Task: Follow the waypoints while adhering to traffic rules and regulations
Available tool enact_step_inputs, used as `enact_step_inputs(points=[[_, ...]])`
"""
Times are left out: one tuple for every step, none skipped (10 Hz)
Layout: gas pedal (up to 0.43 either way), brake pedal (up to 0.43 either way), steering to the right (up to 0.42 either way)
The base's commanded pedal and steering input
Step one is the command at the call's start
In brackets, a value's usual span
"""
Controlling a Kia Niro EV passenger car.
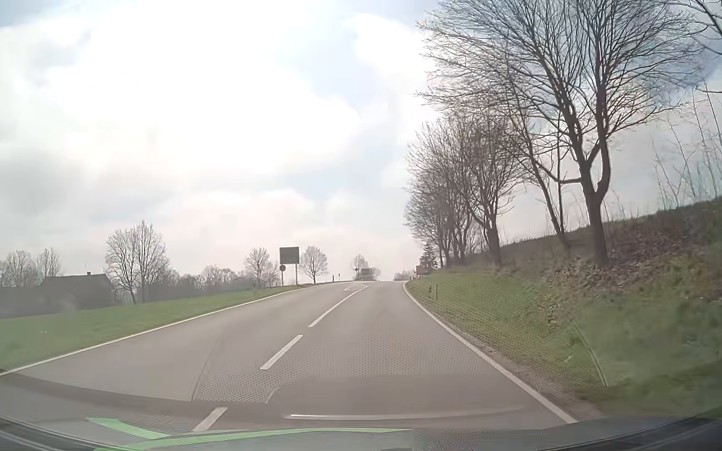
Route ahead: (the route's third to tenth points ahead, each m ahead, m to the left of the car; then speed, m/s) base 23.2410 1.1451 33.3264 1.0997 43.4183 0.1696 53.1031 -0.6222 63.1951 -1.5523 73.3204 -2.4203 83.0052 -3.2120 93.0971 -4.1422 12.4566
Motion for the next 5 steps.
enact_step_inputs(points=[[0.551,0.000,0.009],[0.551,0.000,0.009],[0.551,0.000,0.008],[0.551,0.000,0.007],[0.551,0.000,0.006]])
